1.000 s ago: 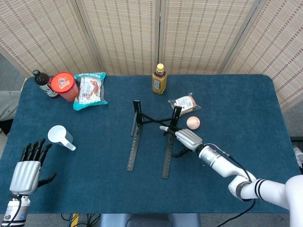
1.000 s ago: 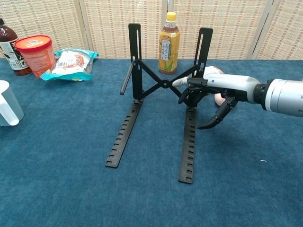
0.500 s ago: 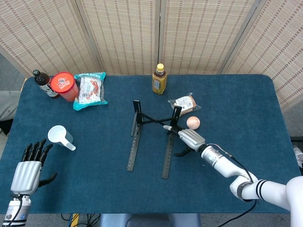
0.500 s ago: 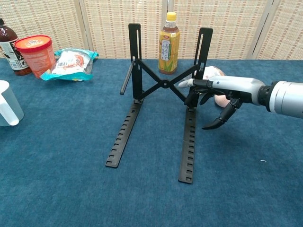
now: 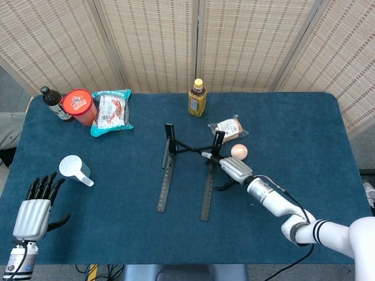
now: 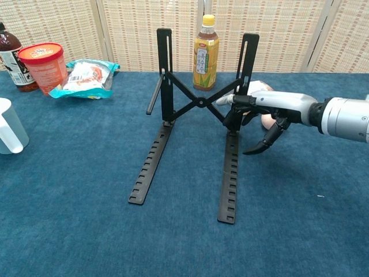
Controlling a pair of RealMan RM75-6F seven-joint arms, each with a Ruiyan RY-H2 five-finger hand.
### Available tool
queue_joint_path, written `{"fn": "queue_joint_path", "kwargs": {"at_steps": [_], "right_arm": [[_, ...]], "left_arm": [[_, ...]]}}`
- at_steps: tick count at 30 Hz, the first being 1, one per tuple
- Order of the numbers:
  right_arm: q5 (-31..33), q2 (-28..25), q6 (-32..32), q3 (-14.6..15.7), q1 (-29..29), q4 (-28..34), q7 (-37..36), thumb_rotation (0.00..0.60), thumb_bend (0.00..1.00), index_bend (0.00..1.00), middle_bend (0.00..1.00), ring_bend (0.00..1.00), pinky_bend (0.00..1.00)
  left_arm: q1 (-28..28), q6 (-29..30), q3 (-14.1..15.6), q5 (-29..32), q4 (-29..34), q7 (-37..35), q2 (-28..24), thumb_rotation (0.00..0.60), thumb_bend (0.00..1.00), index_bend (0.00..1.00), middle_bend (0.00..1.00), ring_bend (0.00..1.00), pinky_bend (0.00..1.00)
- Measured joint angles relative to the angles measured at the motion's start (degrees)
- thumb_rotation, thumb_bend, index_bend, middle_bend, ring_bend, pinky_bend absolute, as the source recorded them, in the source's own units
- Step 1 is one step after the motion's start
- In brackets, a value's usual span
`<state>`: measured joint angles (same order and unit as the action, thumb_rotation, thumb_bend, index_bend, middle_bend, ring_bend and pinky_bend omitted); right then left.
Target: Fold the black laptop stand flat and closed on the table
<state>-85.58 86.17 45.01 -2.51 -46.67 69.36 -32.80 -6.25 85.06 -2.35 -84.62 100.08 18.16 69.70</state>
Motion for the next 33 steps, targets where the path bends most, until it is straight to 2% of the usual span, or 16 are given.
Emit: {"fn": "queue_joint_path", "kwargs": {"at_steps": [12, 21, 27, 33], "right_arm": [[-0.55, -0.75, 1.11, 0.27, 0.55, 1.35, 0.03, 0.600, 0.10, 0.00, 0.27, 0.06, 0.20], [-4.11, -7.25, 5.04, 1.47, 1.55, 10.66, 0.08, 0.600, 0.10, 0.00, 0.27, 0.06, 0.20], [-6.70, -11.40, 8.66, 1.05, 1.64, 16.85, -0.48, 0.600, 0.11, 0.00, 0.24, 0.06, 0.20], [-8.69, -12.57, 10.04, -0.31, 0.11, 19.47, -2.02, 0.600, 0.11, 0.00, 0.17, 0.01, 0.12]], "left_arm": [[0.07, 0.17, 0.06, -0.16, -0.12, -0.19, 0.02, 0.600, 0.13, 0.11, 0.02, 0.00, 0.00], [0.07, 0.06, 0.19, -0.26, 0.04, -0.01, 0.02, 0.600, 0.13, 0.11, 0.02, 0.00, 0.00], [0.04, 0.16, 0.19, -0.44, 0.50, 0.44, -0.01, 0.600, 0.13, 0.11, 0.02, 0.00, 0.00], [0.43, 0.58, 0.40, -0.46, 1.11, 0.78, -0.29, 0.600, 0.13, 0.11, 0.02, 0.00, 0.00]]}}
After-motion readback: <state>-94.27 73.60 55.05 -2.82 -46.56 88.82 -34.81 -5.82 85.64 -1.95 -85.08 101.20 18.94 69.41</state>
